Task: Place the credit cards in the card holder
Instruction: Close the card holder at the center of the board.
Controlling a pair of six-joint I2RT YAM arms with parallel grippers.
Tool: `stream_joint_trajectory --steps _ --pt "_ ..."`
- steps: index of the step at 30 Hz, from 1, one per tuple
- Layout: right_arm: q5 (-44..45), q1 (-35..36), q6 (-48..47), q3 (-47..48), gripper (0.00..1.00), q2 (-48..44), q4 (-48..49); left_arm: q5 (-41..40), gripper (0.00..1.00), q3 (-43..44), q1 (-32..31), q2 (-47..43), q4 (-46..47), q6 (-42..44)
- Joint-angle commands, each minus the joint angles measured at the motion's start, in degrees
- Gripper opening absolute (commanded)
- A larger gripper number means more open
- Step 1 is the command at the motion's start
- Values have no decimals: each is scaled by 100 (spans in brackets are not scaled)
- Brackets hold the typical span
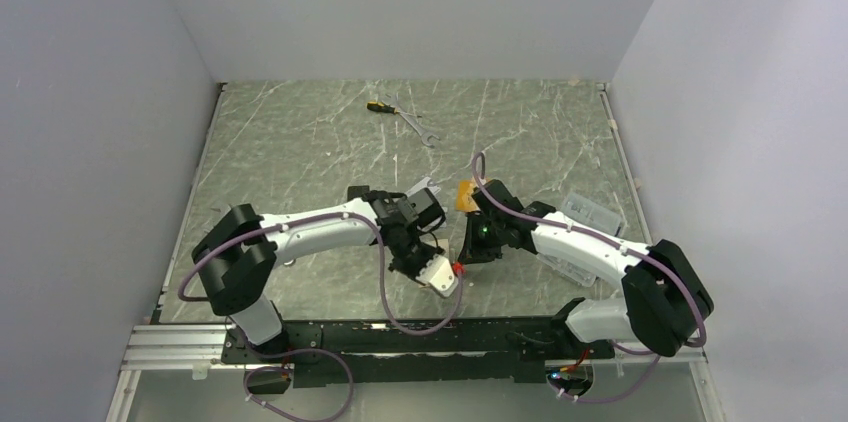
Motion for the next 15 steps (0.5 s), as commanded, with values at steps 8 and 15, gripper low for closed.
stream_joint_trajectory --steps 8,15 --pt "-195 -75 32 40 17 -241 -75 342 1 -221 -174 301 381 -467" --pt "-92 -97 -115 211 22 -161 -410 331 23 -61 -255 541 499 -669"
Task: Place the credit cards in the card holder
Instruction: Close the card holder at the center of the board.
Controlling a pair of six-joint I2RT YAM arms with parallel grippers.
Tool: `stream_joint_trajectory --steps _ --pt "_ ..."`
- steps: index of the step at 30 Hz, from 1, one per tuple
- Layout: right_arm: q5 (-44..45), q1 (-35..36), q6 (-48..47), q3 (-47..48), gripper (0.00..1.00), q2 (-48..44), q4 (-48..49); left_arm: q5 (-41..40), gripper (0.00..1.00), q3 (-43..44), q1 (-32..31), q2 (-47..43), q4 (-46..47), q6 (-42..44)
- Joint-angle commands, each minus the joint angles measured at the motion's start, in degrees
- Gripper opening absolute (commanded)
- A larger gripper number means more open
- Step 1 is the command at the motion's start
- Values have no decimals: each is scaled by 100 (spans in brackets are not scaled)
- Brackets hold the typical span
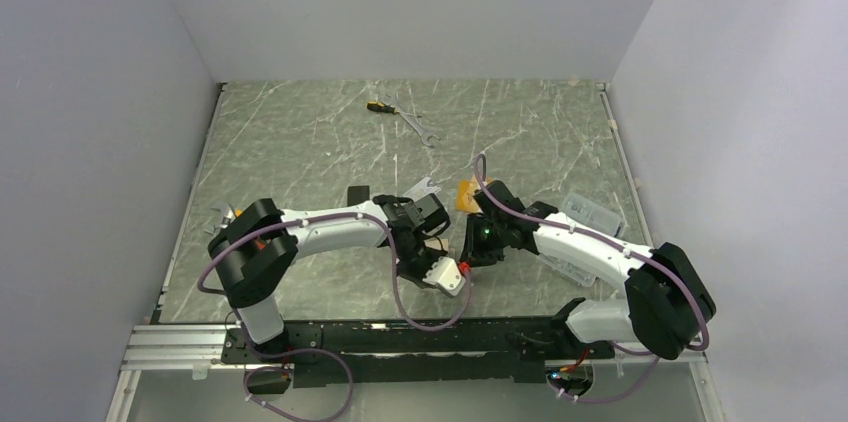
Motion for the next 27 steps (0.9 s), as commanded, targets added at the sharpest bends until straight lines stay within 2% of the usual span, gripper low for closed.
stream_joint_trajectory --steps 1,7,21,27 --pt "45 -65 -103 248 22 -57 -285 201 26 198 -90 117 166 -220" --pt "45 -114 -138 320 19 -68 -358 121 30 204 -191 255 238 -224" --pt "46 -242 -227 308 13 26 -378 -303 25 -7 -344 466 220 -88" --pt "-9 -251 -199 250 0 56 -310 -365 23 19 -348 478 217 -91"
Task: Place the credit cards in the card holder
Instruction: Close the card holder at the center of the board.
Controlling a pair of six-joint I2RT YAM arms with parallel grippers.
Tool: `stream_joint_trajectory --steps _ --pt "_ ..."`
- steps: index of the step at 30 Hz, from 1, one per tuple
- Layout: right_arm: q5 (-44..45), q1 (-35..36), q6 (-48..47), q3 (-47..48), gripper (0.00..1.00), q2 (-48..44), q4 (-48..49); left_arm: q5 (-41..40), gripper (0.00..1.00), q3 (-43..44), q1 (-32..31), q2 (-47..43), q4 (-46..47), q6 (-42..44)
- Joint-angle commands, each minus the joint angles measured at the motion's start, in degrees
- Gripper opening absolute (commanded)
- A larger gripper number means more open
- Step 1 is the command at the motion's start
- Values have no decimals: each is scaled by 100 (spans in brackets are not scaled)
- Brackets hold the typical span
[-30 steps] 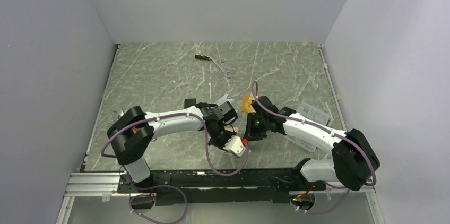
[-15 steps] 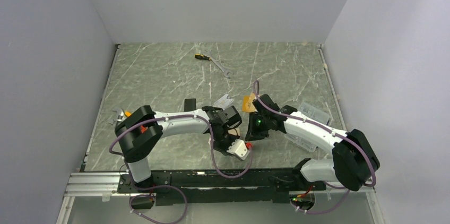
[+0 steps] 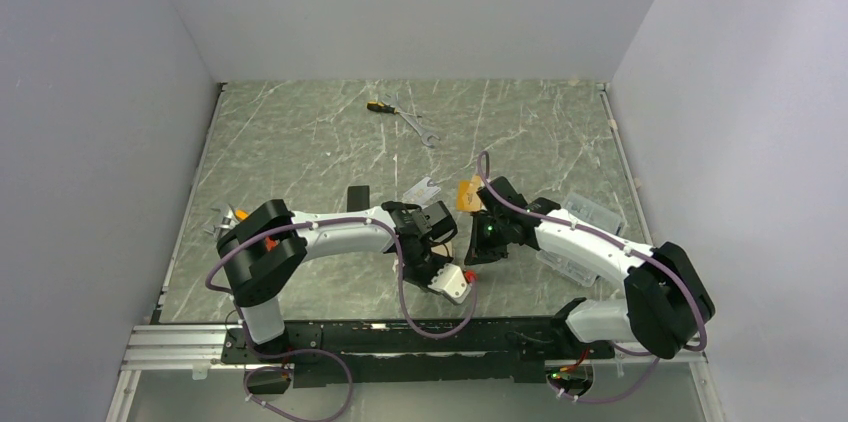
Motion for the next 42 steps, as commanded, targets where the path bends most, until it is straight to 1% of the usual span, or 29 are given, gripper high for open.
stream_joint_trajectory --steps 1,5,9,16,25,35,42 --pt "-33 -42 -15 111 0 33 18 -142 23 -20 -63 175 -32 79" --pt "-85 -37 -28 205 0 -60 83 -142 19 -21 -61 165 -72 111" --pt "-365 -33 2 310 0 -48 328 -148 16 -38 -53 177 -144 189" --pt "-921 -29 -34 346 0 385 772 -155 14 -58 -53 191 -257 307" --pt "-1327 127 -197 546 0 987 942 -179 12 -57 -49 208 -388 474" --pt "-1311 218 -235 475 0 1423 1040 8 12 120 131 120 -605 583" --pt "-1257 219 -156 337 0 1358 1199 199 14 316 511 -160 -939 620"
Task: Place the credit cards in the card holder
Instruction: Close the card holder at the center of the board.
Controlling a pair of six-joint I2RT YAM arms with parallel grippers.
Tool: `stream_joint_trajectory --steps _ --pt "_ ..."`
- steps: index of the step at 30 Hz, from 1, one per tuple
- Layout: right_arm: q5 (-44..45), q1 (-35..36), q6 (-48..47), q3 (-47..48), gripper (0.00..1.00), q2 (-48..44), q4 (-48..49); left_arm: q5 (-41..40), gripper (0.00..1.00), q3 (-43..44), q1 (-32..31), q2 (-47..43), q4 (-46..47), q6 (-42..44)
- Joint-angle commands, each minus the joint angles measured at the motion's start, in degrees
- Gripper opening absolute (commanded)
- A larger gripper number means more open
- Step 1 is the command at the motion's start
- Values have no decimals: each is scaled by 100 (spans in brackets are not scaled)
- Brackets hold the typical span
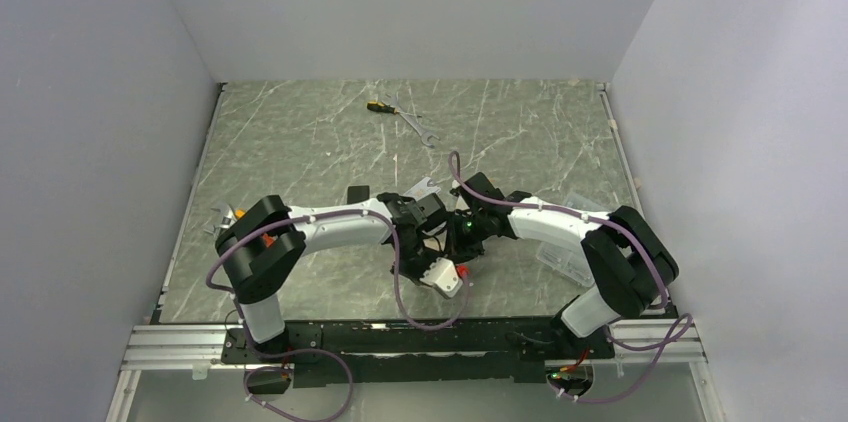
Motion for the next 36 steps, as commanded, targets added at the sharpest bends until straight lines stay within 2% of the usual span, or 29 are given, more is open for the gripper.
stream_joint_trajectory --steps 1,7,21,30,36 --pt "47 14 2 -50 0 -4 231 243 14 248 351 -231 -493 80" --pt "-18 11 54 -136 0 55 370 200 14 187 760 -393 95 -76" --pt "-191 -81 119 -18 0 -29 411 61 14 340 623 303 293 80" --pt "-476 -134 238 27 0 50 634 -43 14 178 567 364 358 135" --pt "-370 -146 179 34 0 219 504 -71 13 167 552 317 384 131"
